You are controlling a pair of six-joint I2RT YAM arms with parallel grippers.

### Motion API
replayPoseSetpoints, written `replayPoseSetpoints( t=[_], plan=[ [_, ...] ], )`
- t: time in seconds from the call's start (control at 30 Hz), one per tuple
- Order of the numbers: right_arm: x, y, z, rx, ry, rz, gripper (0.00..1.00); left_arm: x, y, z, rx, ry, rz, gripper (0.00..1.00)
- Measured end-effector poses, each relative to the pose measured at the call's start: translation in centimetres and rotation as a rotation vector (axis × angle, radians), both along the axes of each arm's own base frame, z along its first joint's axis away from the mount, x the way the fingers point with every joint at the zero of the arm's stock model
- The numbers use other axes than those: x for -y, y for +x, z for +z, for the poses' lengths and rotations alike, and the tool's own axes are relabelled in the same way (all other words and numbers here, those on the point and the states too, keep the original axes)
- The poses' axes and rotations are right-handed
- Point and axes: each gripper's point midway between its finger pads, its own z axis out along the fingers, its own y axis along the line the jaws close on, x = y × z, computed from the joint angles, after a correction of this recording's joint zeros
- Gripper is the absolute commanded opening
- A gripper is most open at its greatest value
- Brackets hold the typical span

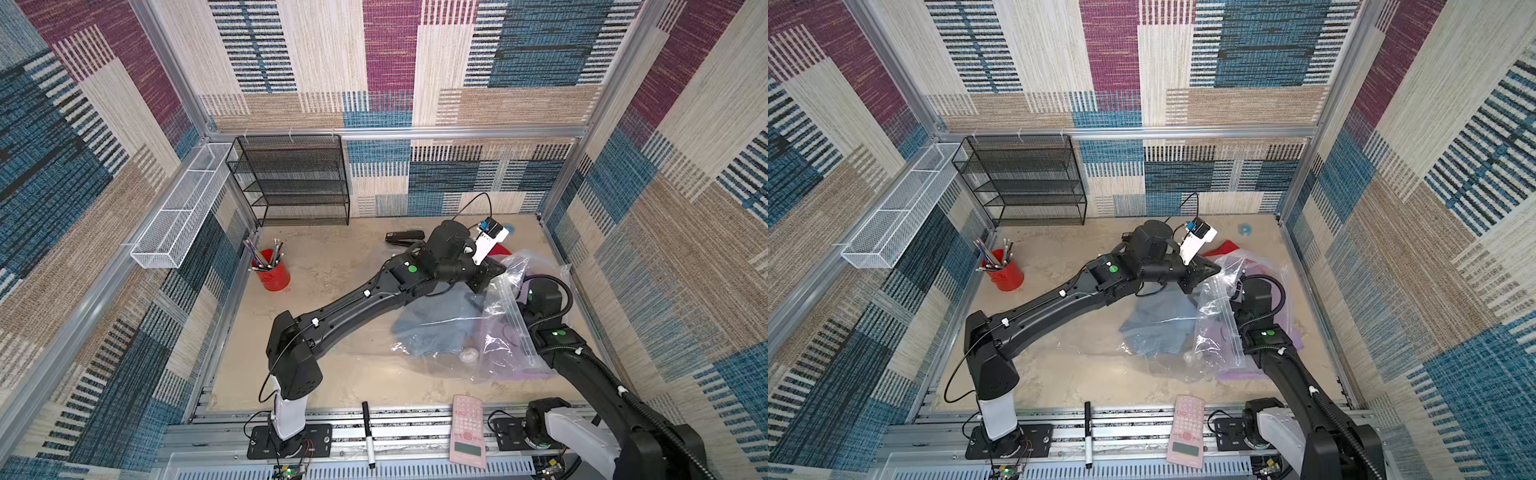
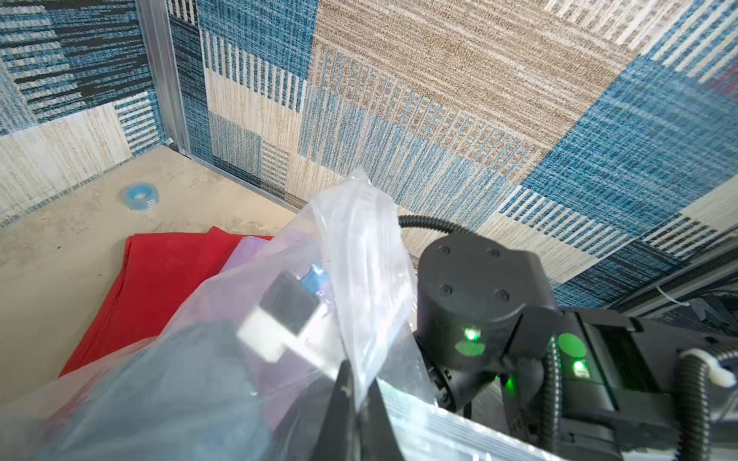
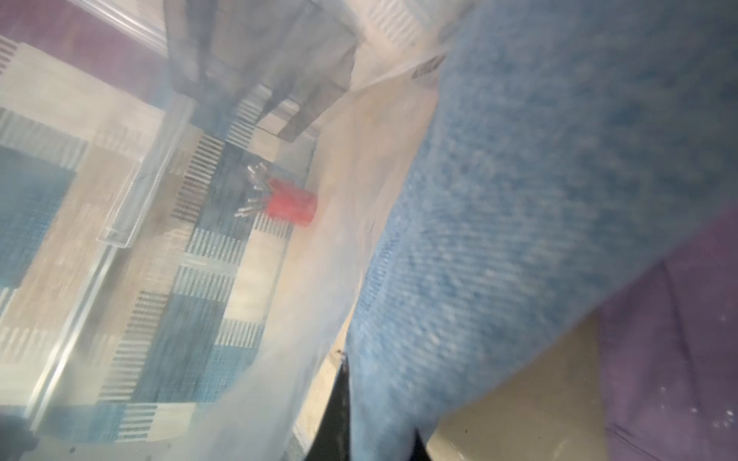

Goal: Take the trousers out of the vacuum bag
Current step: Take out the trousers from the vacuum bag.

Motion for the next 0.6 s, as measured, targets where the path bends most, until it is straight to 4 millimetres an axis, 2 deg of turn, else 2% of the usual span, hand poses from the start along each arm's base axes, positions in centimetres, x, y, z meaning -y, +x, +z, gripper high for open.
replayPoseSetpoints(
  t=[0.07, 0.1, 0.17, 0.27, 0.37, 0.43, 0.53, 0.6],
  plan=[
    [0.6, 0.1, 0.1, -0.002, -0.016, -0.006, 0.00, -0.4, 0.5, -0.3, -0.006, 0.007, 0.012, 0.56],
    [0.6, 0.0, 0.1, -0.003, -0.020, -0.003, 0.00, -0.5, 0.6, -0.5, -0.010, 0.010, 0.016, 0.66],
    [0.6, -0.1, -0.2, -0.010, -0.023, 0.008, 0.00, -1.0, 0.8, -0.4, -0.007, 0.012, 0.031, 0.81],
    [0.6, -0.3, -1.7, -0.039, -0.020, 0.016, 0.00, -2.0, 0.3, 0.1, 0.002, 0.007, 0.044, 0.98],
    [0.5, -0.5, -3.0, -0.070, -0.016, 0.023, 0.01, -3.8, 0.4, 0.5, 0.025, 0.007, 0.098, 0.99],
    [0.4, -0.5, -3.1, -0.069, -0.012, 0.028, 0.01, -5.9, 1.3, 0.7, 0.041, 0.008, 0.164, 0.99],
    [0.3, -0.4, -2.9, -0.056, -0.007, 0.033, 0.01, -10.7, 4.4, 0.4, 0.043, 0.006, 0.312, 0.99],
    [0.3, -0.4, -3.0, -0.054, -0.005, 0.035, 0.01, -14.6, 7.1, -1.0, 0.029, 0.029, 0.434, 0.99]
  ],
)
